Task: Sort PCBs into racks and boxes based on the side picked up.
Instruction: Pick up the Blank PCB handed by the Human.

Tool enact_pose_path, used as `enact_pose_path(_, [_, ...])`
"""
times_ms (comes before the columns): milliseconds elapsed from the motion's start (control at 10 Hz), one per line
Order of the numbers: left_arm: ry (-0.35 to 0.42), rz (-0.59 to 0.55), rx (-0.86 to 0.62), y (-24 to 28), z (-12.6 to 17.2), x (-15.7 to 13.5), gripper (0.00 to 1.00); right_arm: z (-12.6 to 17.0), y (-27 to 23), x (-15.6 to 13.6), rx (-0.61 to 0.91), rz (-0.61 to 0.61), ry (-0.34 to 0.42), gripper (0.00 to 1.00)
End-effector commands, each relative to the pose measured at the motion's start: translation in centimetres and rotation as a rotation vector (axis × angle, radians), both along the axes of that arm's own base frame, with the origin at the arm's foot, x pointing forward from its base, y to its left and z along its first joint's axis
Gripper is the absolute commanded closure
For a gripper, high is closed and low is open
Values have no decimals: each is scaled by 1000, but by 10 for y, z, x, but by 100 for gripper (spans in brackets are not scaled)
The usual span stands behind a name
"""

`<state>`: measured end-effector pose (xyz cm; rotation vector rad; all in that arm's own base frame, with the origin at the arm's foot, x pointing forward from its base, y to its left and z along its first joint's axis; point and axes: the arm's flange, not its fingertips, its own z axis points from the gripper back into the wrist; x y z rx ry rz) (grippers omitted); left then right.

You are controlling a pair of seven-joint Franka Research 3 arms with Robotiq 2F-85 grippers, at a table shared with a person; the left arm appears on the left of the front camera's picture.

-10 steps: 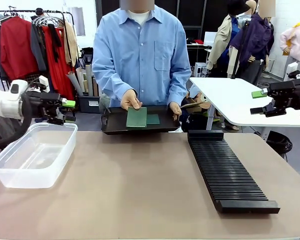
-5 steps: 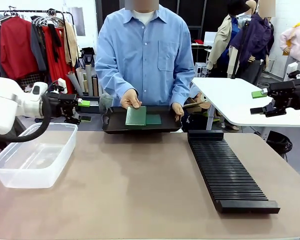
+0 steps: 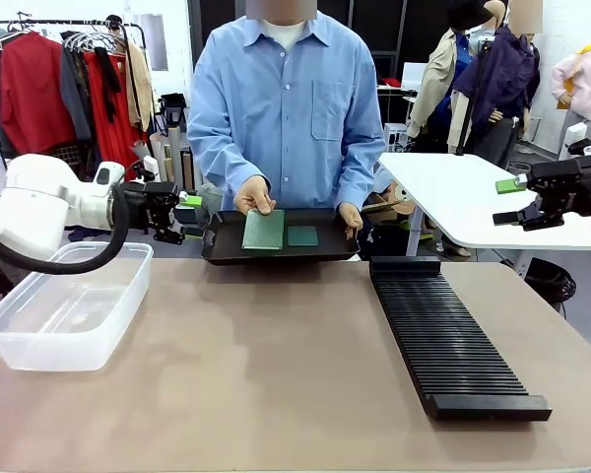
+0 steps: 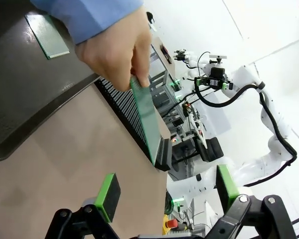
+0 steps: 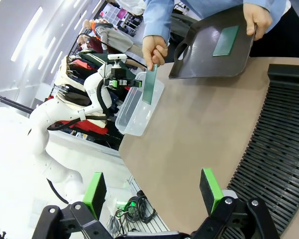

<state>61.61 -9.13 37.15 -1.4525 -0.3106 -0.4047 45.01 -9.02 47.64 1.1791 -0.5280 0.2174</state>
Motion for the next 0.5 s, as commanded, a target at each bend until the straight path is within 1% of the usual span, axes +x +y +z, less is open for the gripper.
enact_pose_path(0, [48, -11, -38, -10, -4, 16, 0, 2, 0, 0, 7, 4, -5, 0])
enact_pose_path(200, [86, -41, -40, -28, -14, 21, 0, 2, 0, 0, 7, 4, -5, 0])
enact_pose_path(400, [98, -55, -49, -43, -19, 25, 0, 2, 0, 0, 7, 4, -5, 0])
